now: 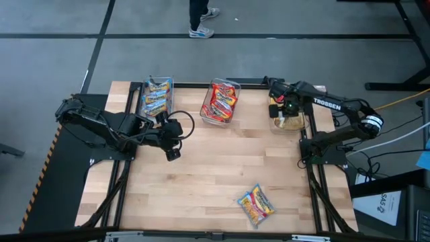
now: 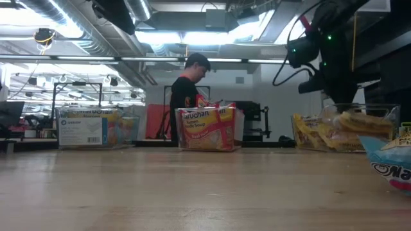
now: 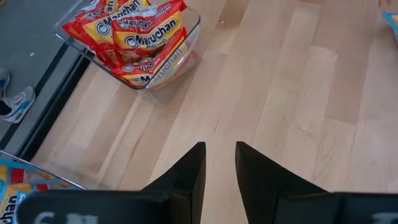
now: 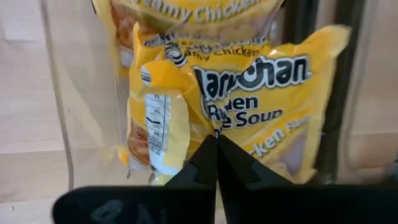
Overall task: Sort Maruchan noodles
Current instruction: Put the yellow noodle pack in the right transparent basket
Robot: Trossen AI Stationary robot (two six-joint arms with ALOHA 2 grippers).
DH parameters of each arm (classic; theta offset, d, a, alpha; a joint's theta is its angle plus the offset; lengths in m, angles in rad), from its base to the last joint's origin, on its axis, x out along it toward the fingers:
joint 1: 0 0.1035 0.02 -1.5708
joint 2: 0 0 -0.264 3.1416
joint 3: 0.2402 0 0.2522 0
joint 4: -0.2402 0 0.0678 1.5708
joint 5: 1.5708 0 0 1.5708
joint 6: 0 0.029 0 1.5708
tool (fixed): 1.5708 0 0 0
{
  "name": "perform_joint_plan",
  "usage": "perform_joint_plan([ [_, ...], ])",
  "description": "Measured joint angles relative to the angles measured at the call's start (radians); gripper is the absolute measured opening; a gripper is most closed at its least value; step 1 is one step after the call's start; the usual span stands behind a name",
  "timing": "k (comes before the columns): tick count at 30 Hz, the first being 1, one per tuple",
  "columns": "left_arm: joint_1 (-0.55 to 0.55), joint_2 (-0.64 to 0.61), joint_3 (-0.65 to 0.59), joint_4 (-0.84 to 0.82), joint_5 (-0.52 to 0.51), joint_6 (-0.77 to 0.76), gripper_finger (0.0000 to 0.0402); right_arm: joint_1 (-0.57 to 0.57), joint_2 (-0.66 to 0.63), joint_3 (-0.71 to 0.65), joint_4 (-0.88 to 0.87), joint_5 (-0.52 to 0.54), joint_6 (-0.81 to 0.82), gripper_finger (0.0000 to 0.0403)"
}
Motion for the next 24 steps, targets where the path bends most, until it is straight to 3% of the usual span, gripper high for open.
perform_joint_plan([
  [8, 0.000, 0.000, 0.000, 0.000, 0.000, 0.001, 0.0080, 0.000, -0.001, -0.056, 0.028, -0.062, -0.004, 0.0036],
  [16, 0.000, 0.000, 0.000, 0.000, -0.031, 0.001, 0.0080, -0.001, -0.003, -0.059, 0.034, -0.115, -0.040, 0.0137],
  [20, 0.000, 0.000, 0.000, 0.000, -0.031, 0.001, 0.0080, -0.001, -0.013, -0.016, 0.029, -0.184, -0.047, 0.0173],
  [24, 0.000, 0.000, 0.000, 0.000, -0.031, 0.002, 0.0080, -0.001, -0.034, 0.053, 0.016, -0.238, -0.039, 0.0183],
])
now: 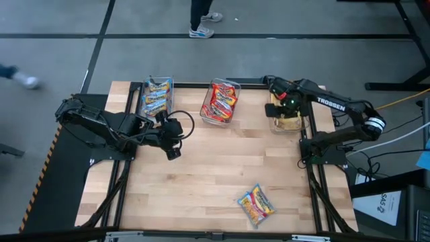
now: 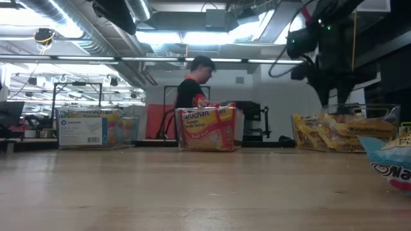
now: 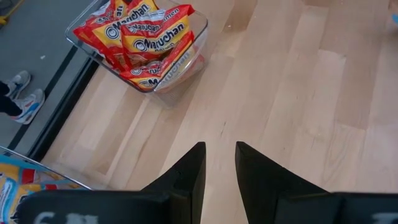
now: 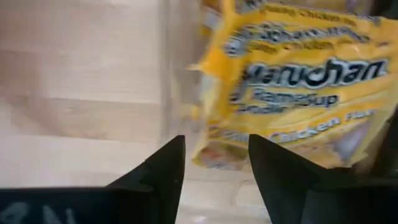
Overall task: Sort Maruchan noodles
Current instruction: Put the yellow noodle pack in the right transparent basket
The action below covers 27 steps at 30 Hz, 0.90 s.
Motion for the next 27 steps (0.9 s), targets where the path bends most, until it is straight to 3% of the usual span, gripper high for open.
perform_joint_plan([
  [6, 0.000, 0.000, 0.000, 0.000, 0.000, -0.001, 0.0080, 0.000, -0.007, 0.082, -0.006, 0.113, 0.026, 0.0184],
  [11, 0.000, 0.000, 0.000, 0.000, 0.000, 0.000, 0.0080, -0.001, 0.003, 0.087, 0.078, 0.264, 0.026, 0.0184],
  [17, 0.000, 0.000, 0.000, 0.000, 0.001, -0.001, 0.0080, -0.001, 0.061, 0.087, 0.111, 0.362, 0.055, 0.0184],
  [27, 0.000, 0.000, 0.000, 0.001, 0.001, -0.006, 0.0080, -0.001, 0.198, 0.086, 0.074, 0.396, 0.126, 0.0184],
])
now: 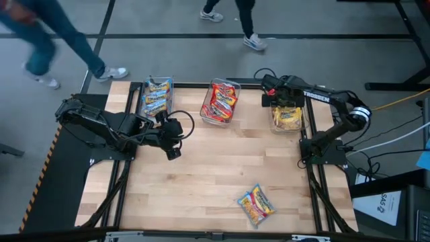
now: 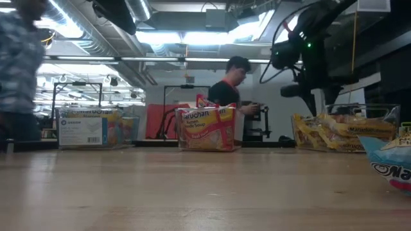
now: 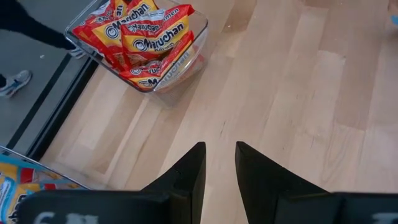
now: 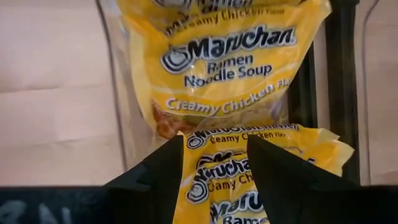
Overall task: Sort Maruchan noodles
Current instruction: Put the yellow noodle pack in the right transparent basket
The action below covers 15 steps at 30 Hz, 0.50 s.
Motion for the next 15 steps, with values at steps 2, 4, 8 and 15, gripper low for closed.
perform_joint_plan([
  [2, 0.000, 0.000, 0.000, 0.000, 0.000, 0.000, 0.0080, 0.000, 0.024, 0.000, -0.015, -0.011, 0.000, 0.0184],
  [4, 0.000, 0.000, 0.000, 0.000, 0.000, 0.000, 0.0080, 0.000, 0.050, 0.000, -0.029, -0.020, 0.001, 0.0184],
  [8, 0.000, 0.000, 0.000, 0.000, 0.000, -0.002, 0.0080, 0.000, 0.102, 0.000, -0.041, -0.034, -0.001, 0.0184],
  [15, 0.000, 0.000, 0.000, 0.000, 0.000, 0.002, 0.0080, 0.000, 0.153, 0.000, -0.043, -0.107, -0.075, 0.0184],
])
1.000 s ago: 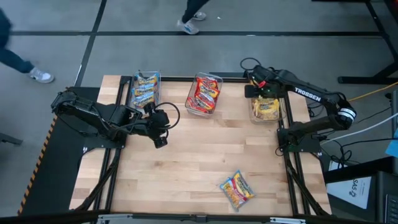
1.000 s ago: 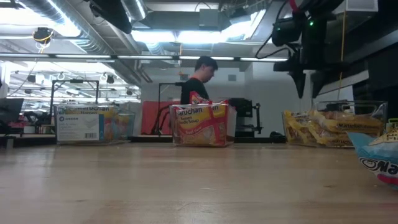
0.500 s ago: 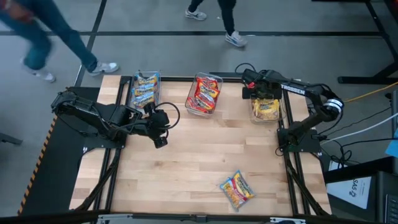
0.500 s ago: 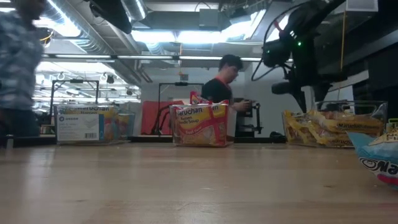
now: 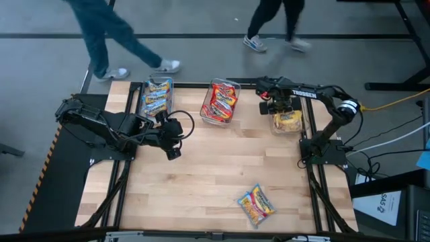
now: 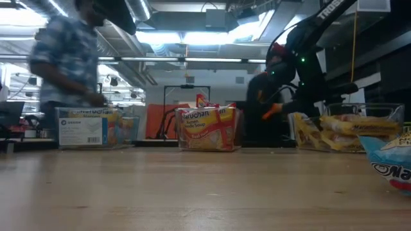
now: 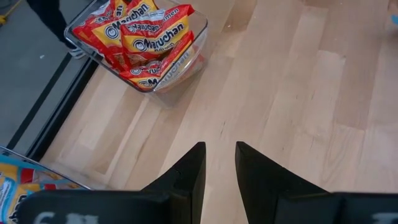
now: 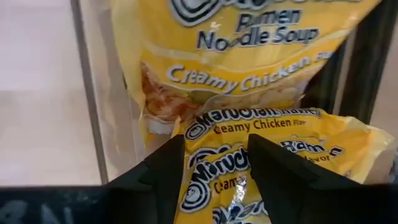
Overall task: Sort Maruchan noodles
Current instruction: Put the yellow noodle pack in the right transparent basket
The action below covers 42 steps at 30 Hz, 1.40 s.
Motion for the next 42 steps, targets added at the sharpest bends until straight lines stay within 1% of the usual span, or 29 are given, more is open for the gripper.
perform_joint_plan([
  [3, 0.000, 0.000, 0.000, 0.000, 0.000, 0.000, 0.0080, 0.000, 0.007, 0.000, -0.001, -0.005, -0.034, 0.0180],
  [6, 0.000, 0.000, 0.000, 0.000, 0.000, 0.000, 0.0080, 0.000, 0.006, 0.000, -0.001, -0.007, -0.057, 0.0156],
  [8, 0.000, 0.000, 0.000, 0.000, 0.000, 0.000, 0.0080, 0.000, 0.006, 0.000, -0.003, -0.010, -0.062, 0.0128],
  [13, 0.000, 0.000, 0.000, 0.000, 0.000, 0.000, 0.0080, 0.000, 0.006, 0.000, -0.005, -0.056, -0.121, 0.0023],
  [14, 0.000, 0.000, 0.000, 0.000, 0.000, 0.001, 0.0080, 0.000, 0.006, 0.000, -0.006, -0.067, -0.137, 0.0012],
  [17, 0.000, 0.000, 0.000, 0.000, 0.000, 0.004, 0.0080, 0.000, 0.006, 0.000, -0.021, -0.088, -0.161, 0.0009],
  [25, 0.000, 0.000, 0.000, 0.000, -0.001, 0.004, 0.0080, 0.001, -0.025, 0.000, -0.062, -0.056, -0.166, 0.0002],
  [30, 0.000, 0.000, 0.000, 0.000, -0.005, 0.005, 0.0080, 0.001, -0.099, 0.000, -0.110, -0.048, -0.160, 0.0001],
  [33, 0.000, 0.000, 0.000, 0.000, -0.033, 0.006, 0.0080, 0.001, -0.158, 0.000, -0.129, -0.045, -0.149, 0.0001],
  [36, 0.000, 0.000, 0.000, 0.000, -0.056, 0.006, 0.0080, 0.002, -0.224, 0.000, -0.127, -0.024, -0.129, 0.0001],
  [42, 0.000, 0.000, 0.000, 0.000, -0.058, 0.006, 0.0080, 0.002, -0.322, 0.000, -0.129, 0.031, -0.111, 0.0001],
])
